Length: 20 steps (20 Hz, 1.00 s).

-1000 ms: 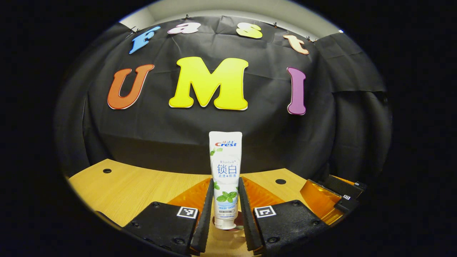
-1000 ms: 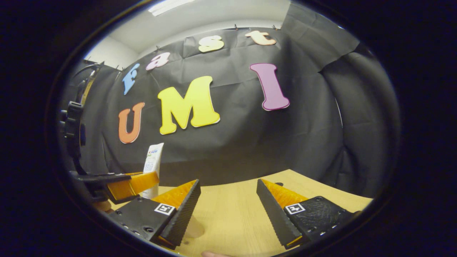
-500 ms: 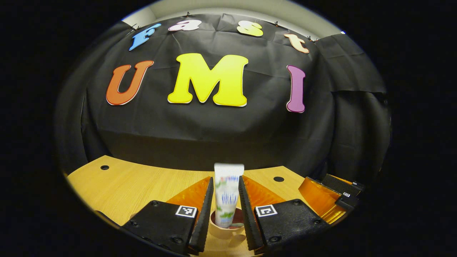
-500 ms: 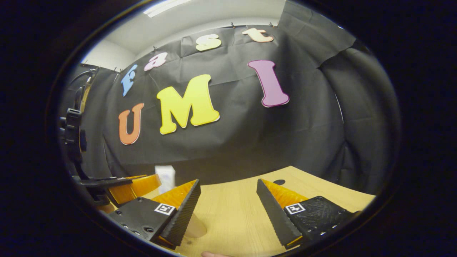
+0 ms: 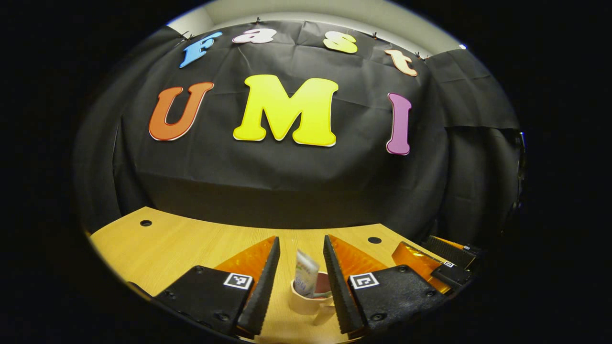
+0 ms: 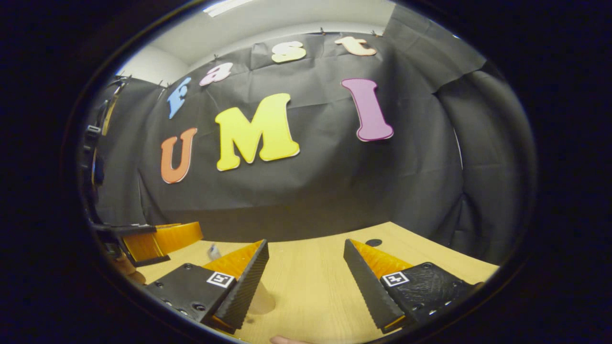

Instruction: Put the toothbrush and toothpaste on the desktop into the cup, then pick up the cup and place it on the coaster on the desktop.

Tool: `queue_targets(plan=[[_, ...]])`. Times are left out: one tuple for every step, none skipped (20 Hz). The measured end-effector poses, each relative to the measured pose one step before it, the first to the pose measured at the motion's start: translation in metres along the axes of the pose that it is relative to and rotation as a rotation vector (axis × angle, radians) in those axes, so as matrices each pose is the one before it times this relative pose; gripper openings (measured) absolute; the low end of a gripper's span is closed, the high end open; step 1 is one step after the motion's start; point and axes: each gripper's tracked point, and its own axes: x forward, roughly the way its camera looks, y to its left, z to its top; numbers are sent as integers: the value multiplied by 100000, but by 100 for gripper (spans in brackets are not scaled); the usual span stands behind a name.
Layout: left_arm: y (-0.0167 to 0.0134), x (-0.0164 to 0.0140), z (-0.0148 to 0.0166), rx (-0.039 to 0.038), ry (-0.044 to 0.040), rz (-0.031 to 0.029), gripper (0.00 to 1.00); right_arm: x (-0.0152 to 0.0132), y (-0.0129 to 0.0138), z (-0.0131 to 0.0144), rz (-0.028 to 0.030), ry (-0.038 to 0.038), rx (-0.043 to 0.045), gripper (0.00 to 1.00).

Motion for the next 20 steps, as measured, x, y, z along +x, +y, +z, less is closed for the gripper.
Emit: queue_targets(plan=[[613, -623, 232, 936, -651, 825, 72, -188, 466, -467, 656, 728, -1410, 96], [746, -619, 227, 893, -906, 790, 70, -198, 491, -441, 773, 793, -497, 94], [644, -627, 156, 796, -810, 990, 71, -118, 486, -621, 633, 1871, 157, 96], [766, -661, -39, 17, -314, 1070, 74, -171, 546, -700, 912, 2190, -154, 96], [464, -564, -29, -292, -291, 46, 77, -307, 401, -387, 436, 1332, -679, 96], [421, -525, -106, 159, 247, 256, 83, -317, 248, -143, -211, 737, -1086, 96], [403, -516, -68, 1169, 277, 256, 86, -416, 176, -54, -486, 167, -1399, 96], [624, -554, -141, 1126, 360, 954, 89, -550, 303, -230, -177, 249, -1335, 96], [629, -601, -112, 607, 349, 1029, 89, -513, 497, -293, 441, 260, -1383, 96], [361, -603, -383, -102, 381, 195, 97, -494, 321, -446, 21, 815, -1206, 96], [253, -609, -236, -474, 275, -201, 90, -561, 348, -368, -31, 745, -230, 96], [407, -589, -118, -444, -103, 203, 90, -535, 660, -292, 971, 842, -275, 94], [344, -607, -118, -5, 16, 177, 90, -285, 552, -149, 419, 1119, -456, 96], [463, -699, -112, 148, -19, 760, 90, -255, 428, -220, 451, 1222, -112, 96], [473, -740, -72, 141, -307, 529, 91, -223, 920, -62, 1912, 1341, -388, 96], [535, -792, -104, 67, -577, 1198, 94, -41, 1093, -50, 2581, 1180, -1181, 96], [638, -714, 191, 97, -1170, 1407, 94, 119, 800, 64, 1823, 1547, -1395, 96], [584, -676, 146, 371, -1616, 1567, 94, 364, 548, -406, 1688, 2936, -1631, 96], [636, -602, 281, 892, -1381, 1666, 94, 436, 527, -431, 974, 3806, -1878, 96], [424, -479, 112, 2184, -1452, 762, 94, 476, 181, -442, 396, 4366, -1413, 96]])
